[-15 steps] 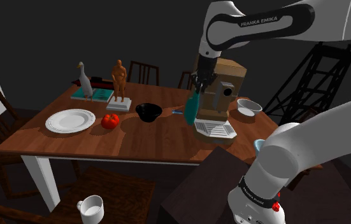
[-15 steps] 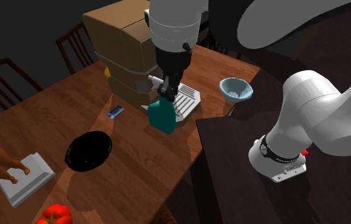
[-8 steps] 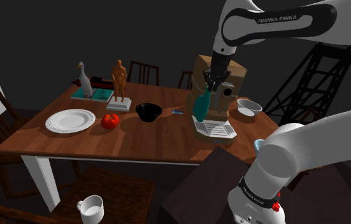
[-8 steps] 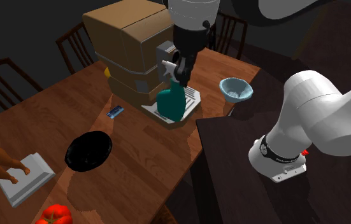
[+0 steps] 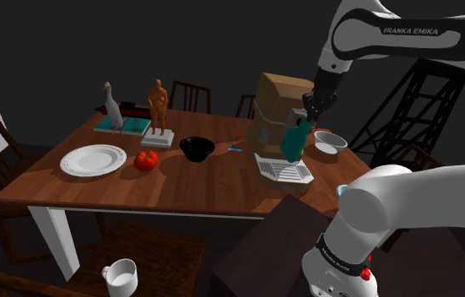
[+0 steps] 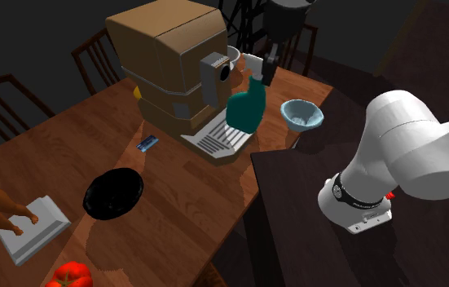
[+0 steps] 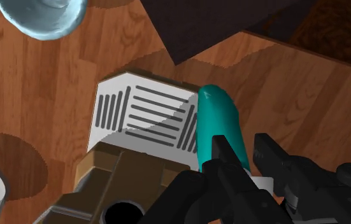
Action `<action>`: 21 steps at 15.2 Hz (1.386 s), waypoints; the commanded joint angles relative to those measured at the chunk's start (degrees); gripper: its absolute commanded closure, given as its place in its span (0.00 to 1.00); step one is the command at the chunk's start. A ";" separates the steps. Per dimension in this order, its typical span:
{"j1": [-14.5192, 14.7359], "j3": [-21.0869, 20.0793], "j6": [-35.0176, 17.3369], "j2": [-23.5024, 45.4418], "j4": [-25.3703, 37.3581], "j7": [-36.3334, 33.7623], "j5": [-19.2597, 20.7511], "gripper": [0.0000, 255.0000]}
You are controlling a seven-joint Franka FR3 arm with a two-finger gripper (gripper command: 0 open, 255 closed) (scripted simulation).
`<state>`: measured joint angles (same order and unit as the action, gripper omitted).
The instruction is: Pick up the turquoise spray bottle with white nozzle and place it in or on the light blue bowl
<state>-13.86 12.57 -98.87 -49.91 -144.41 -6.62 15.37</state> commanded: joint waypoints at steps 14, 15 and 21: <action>-8.27 15.25 10.69 -9.66 5.94 20.25 12.71 1.00; -8.61 16.34 11.17 -9.73 6.83 21.66 13.54 1.00; -9.63 23.02 13.52 -8.96 13.39 30.07 18.28 1.00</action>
<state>-23.36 34.00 -85.41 -59.09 -132.07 21.75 32.53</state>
